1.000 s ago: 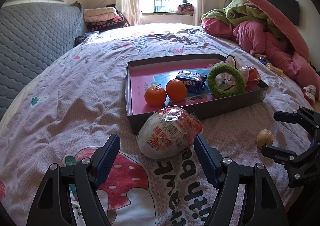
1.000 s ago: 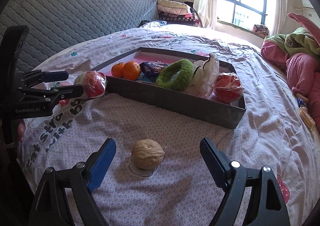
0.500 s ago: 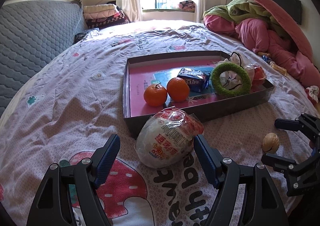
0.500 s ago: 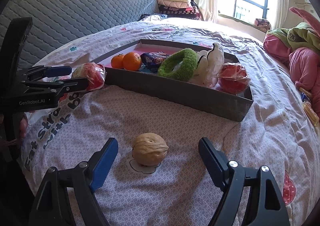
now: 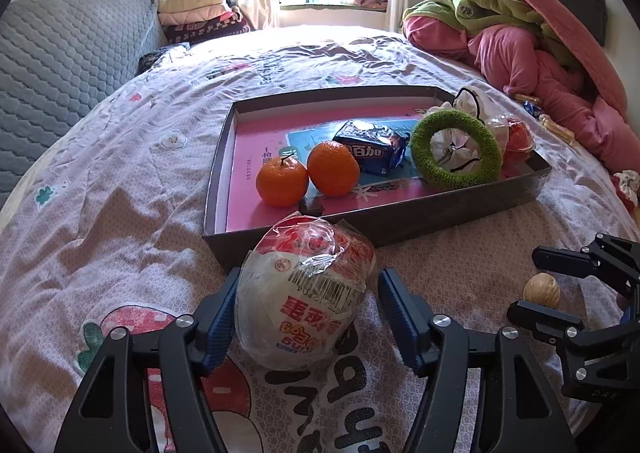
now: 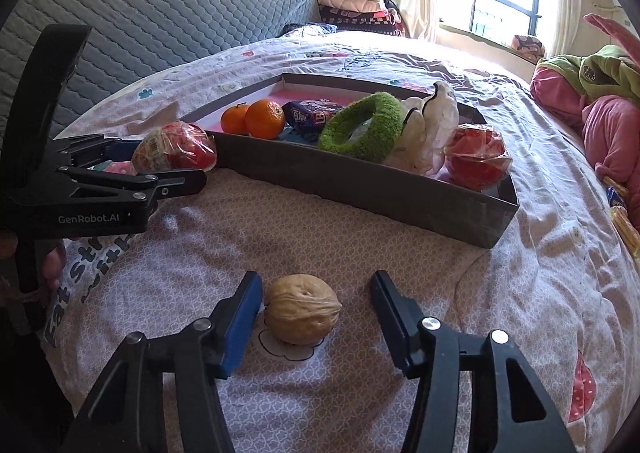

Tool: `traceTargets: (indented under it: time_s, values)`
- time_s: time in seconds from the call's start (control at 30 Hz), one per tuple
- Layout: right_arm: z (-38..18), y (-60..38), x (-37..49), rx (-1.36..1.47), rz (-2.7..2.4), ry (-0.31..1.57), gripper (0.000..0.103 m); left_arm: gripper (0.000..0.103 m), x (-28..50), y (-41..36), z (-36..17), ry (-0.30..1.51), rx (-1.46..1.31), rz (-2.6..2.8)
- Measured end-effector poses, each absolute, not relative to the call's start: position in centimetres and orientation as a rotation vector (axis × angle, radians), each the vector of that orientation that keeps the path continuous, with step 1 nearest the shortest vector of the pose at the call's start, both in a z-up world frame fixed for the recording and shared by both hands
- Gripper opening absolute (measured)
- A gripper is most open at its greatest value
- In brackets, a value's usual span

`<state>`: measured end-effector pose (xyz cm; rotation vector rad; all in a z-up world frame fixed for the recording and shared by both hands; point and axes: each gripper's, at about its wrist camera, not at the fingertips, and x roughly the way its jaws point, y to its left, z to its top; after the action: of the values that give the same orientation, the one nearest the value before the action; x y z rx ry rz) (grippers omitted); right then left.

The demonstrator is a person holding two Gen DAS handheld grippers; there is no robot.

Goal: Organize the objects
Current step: 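Grasp the wrapped bun with left tool while right tool grasps the walnut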

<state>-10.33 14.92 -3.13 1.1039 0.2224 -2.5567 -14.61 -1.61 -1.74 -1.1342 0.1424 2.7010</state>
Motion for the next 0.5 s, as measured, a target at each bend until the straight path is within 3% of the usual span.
traceTargets:
  time_s: [0.07, 0.2, 0.5]
  values:
    - [-3.09, 14.81, -10.36, 1.100, -2.555, 0.231, 0.047, 0.059, -14.69, -1.46, -1.71, 0.144, -1.137, 2.701]
    - [-3.24, 14.27, -10.27, 1.102, -2.537, 0.270, 0.037, 0.059, -14.76, -1.32, -1.68, 0.146, -1.141, 2.695]
    - [-2.38, 14.22, -10.43, 1.070, -2.551, 0.246, 0.036, 0.058, -14.49, -0.76, -0.91, 0.115, -1.117, 2.703]
